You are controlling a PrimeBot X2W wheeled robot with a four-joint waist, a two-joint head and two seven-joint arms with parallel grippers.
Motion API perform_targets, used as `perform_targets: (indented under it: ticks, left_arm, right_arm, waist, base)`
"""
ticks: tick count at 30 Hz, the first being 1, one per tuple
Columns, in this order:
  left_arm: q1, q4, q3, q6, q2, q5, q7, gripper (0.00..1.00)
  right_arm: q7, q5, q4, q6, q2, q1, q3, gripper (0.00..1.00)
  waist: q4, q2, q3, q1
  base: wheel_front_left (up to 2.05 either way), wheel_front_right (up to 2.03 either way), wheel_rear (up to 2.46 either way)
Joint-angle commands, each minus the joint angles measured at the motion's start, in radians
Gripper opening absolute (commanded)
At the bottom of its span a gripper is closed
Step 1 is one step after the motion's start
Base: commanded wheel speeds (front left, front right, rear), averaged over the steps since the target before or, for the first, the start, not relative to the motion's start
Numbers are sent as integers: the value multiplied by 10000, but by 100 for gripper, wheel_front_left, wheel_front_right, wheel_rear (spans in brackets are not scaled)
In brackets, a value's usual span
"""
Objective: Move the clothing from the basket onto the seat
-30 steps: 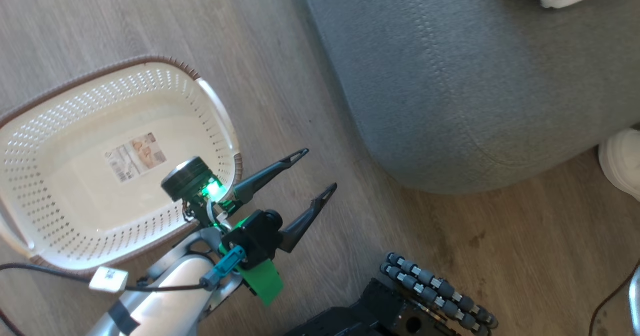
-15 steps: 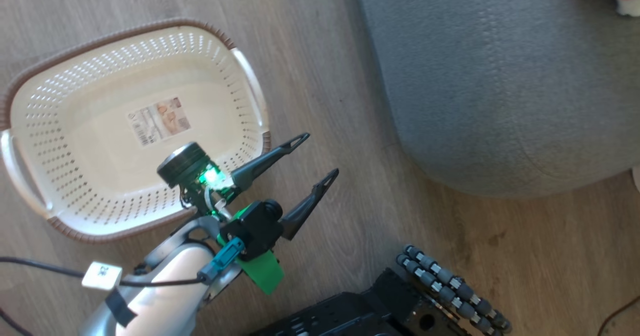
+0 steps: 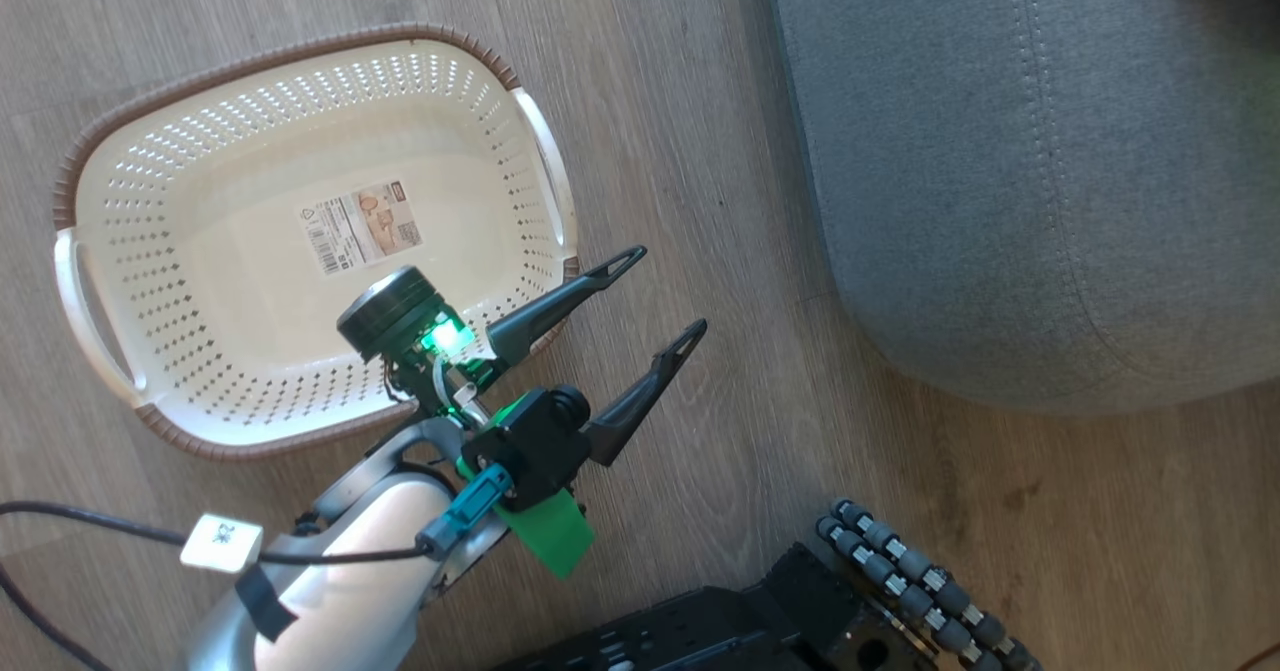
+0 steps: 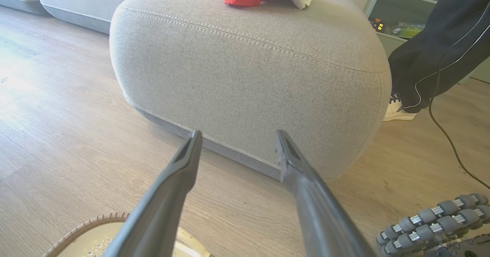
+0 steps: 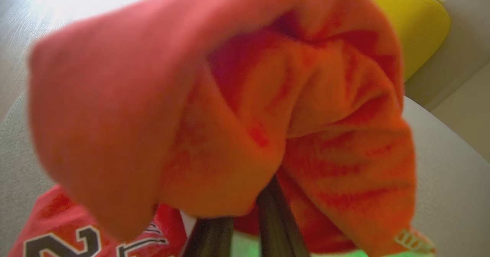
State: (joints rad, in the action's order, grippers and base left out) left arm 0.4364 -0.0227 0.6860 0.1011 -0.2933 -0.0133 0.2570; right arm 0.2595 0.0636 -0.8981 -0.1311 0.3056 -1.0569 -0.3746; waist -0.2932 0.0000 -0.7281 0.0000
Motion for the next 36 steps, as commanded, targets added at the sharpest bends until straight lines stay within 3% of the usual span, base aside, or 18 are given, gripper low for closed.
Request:
perform_targets:
  ticks: [1, 5, 6, 7, 15, 24, 30, 36]
  left_arm:
    - [88, 265, -131, -64, 27, 51, 47, 100]
    - [85, 243, -108, -74, 53, 44, 47, 100]
    - [74, 228, -103, -78, 59, 38, 47, 100]
    - [65, 209, -93, -76, 71, 30, 47, 100]
    - [-18, 144, -41, -40, 405, -127, 47, 100]
    - [-480, -15, 5, 8, 1029, -222, 47, 100]
    - [-952, -82, 12, -32, 1354, -173, 47, 100]
    - [-1532, -22, -339, -207, 1646, -281, 48, 100]
  right_arm:
    - [23, 89, 171, 4, 105, 316, 87, 0]
    - [23, 107, 8, 4, 54, 424, 205, 0]
    - [23, 124, 38, 4, 59, 436, 156, 29]
    - [23, 126, -23, 4, 48, 457, 140, 100]
    - [23, 591, -683, 4, 418, 522, 147, 100]
    - [15, 684, -2684, 4, 1135, 247, 1124, 100]
    - [20, 537, -2433, 4, 1460, 378, 1743, 100]
    - [21, -173, -1273, 4, 1664, 898, 2048, 100]
  waist:
    - [-9, 0, 24, 0]
    - [-80, 0, 143, 0]
    - [-102, 0, 186, 0]
    - [-114, 0, 242, 0]
    - [-105, 0, 1119, 0]
    - [-17, 0, 2844, 0]
    - [46, 0, 4054, 0]
    - [134, 0, 5019, 0]
  base:
    - [0, 0, 0]
    - [0, 0, 0]
    - [0, 0, 0]
    - [0, 0, 0]
    - [0, 0, 0]
    - [0, 0, 0]
    - [0, 0, 0]
    - [0, 0, 0]
